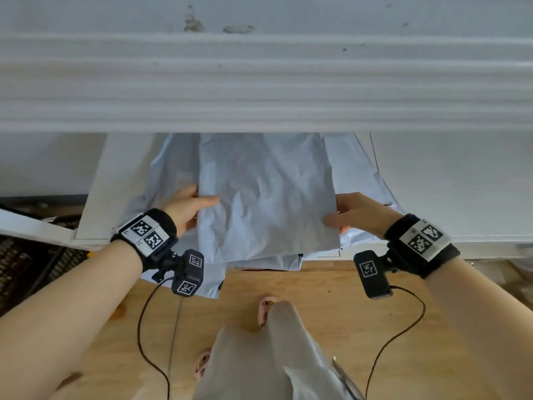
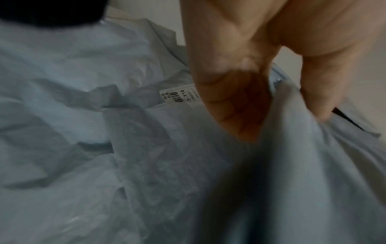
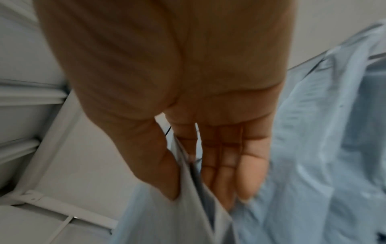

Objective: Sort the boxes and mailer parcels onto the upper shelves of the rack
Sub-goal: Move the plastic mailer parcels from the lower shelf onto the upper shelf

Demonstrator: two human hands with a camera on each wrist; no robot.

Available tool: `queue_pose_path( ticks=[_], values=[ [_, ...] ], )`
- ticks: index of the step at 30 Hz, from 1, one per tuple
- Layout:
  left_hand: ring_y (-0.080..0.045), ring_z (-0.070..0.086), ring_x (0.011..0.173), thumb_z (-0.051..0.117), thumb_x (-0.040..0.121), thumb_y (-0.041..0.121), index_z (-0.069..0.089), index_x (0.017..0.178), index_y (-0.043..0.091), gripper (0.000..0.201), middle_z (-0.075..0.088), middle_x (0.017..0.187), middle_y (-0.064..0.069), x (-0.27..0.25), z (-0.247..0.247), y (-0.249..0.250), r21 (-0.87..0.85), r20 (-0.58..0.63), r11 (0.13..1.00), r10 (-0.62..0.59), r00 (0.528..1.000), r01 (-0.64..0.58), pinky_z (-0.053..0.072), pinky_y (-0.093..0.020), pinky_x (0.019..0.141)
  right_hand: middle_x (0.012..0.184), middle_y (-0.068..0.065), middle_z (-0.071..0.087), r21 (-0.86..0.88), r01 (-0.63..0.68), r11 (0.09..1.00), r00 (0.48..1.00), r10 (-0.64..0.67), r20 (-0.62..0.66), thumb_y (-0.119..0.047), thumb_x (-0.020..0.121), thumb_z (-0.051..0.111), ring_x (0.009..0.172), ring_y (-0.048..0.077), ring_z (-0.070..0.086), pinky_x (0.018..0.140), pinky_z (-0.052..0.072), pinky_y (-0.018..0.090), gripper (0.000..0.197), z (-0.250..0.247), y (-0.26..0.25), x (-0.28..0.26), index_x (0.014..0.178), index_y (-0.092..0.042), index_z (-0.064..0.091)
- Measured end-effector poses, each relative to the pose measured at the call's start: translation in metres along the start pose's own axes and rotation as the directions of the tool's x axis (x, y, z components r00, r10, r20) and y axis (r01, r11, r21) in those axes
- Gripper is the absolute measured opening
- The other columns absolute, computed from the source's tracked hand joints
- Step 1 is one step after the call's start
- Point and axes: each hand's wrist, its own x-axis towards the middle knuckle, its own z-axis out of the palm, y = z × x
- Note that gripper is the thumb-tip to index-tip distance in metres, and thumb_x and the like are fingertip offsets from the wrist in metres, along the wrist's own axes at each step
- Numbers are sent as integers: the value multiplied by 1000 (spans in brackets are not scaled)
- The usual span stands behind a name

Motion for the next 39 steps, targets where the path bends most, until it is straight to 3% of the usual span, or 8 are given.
queue_pose_path(
  ticks=[4,8,13,18,24,30,33,39],
  values=[
    [-18,72,81,67,82,-2,67,101,16,27,73,98,-7,-9,9,-19,153,-3,988,-5,1000,5,57,-27,63,109,12,70,205,-33,978,995,52,-87,-6,88,66,99,28,68,85,57,35,32,-13,1,6,119,-8,61],
    [-25,69,94,73,79,8,67,105,14,27,72,102,-7,-18,12,-32,381,13,924,29,999,-32,53,-40,90,114,15,69,324,-20,946,988,68,-139,-6,88,66,101,29,68,84,57,33,26,-20,-13,19,114,-8,63],
    [-24,69,91,74,80,8,69,99,9,20,73,96,-8,-36,12,-35,426,21,898,109,994,-108,54,-39,89,118,17,66,215,7,977,970,45,-238,1,87,64,107,31,65,96,52,44,36,-10,-22,12,123,0,61],
    [-26,68,95,72,82,3,67,105,1,24,71,103,-14,-60,0,-38,317,69,939,117,991,-133,57,-30,76,99,13,71,84,122,989,918,-80,-389,-3,84,68,84,22,69,77,60,32,20,4,-29,-32,104,-4,68],
    [-12,69,86,73,79,1,68,91,14,18,72,95,-3,-120,-23,-53,270,102,916,280,955,-297,55,-34,85,99,20,70,-116,248,962,846,-273,-458,-11,83,72,94,37,66,89,51,56,20,51,-63,-112,97,1,66],
    [-17,71,90,69,85,5,67,101,9,16,73,102,-11,-180,-49,-49,247,199,883,357,913,-399,59,-30,77,93,27,67,-161,428,889,699,-439,-565,-1,81,70,88,44,64,81,51,59,16,94,-115,-197,95,4,63],
    [-27,70,88,65,87,3,67,103,-2,16,71,98,-19,-207,-53,-35,224,146,864,428,892,-451,60,-31,70,91,27,66,-189,495,848,597,-490,-635,1,82,68,80,35,65,77,53,54,11,107,-142,-236,91,0,61],
    [-21,73,75,60,90,-2,70,90,16,20,75,81,-4,-270,-66,34,85,155,744,647,747,-662,59,-31,60,98,8,67,-243,620,746,440,-588,-679,-4,88,66,89,20,66,77,57,39,23,103,-192,-309,108,-9,55]
  ],
)
